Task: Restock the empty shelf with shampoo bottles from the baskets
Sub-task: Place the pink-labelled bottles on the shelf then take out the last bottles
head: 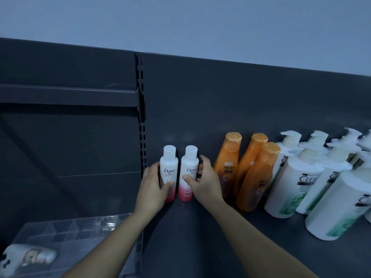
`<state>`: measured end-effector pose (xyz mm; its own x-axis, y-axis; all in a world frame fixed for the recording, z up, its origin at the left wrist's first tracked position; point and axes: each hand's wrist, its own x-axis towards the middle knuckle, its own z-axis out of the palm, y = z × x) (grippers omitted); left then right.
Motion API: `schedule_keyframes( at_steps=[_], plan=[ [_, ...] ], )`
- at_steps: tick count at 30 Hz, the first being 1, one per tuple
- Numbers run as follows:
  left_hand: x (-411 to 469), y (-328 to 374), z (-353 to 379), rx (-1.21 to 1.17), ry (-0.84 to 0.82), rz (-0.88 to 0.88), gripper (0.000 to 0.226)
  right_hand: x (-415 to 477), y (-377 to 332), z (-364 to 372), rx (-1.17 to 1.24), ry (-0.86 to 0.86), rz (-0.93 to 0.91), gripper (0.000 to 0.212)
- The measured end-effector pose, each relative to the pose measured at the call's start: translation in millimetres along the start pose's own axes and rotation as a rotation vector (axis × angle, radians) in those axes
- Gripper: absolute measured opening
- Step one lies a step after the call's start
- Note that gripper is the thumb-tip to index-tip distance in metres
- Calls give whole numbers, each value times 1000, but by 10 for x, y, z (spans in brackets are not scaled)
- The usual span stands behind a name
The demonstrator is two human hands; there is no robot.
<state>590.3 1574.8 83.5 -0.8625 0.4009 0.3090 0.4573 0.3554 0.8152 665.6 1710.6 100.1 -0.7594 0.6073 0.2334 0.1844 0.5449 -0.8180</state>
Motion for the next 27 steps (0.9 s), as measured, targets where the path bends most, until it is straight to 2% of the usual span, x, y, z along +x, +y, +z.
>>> schedule_keyframes(
  at_steps=[6,11,16,22,27],
  plan=[
    [-40,42,-8,71,8,73,80,-159,-30,-26,-96,37,28,85],
    [-165,117,-26,191,63,117,93,-416,-16,-157,-221,32,-8,73],
    [-400,231,-76,385,102,254,90,-770,60,-413,-394,22,-38,64],
    [-856,583,-12,595,-39,461,71,-1356,255,-904,-571,61,-44,54],
    [-1429,1012,185,601,-237,570,74,-1963,418,-1459,-706,84,30,56]
  ],
)
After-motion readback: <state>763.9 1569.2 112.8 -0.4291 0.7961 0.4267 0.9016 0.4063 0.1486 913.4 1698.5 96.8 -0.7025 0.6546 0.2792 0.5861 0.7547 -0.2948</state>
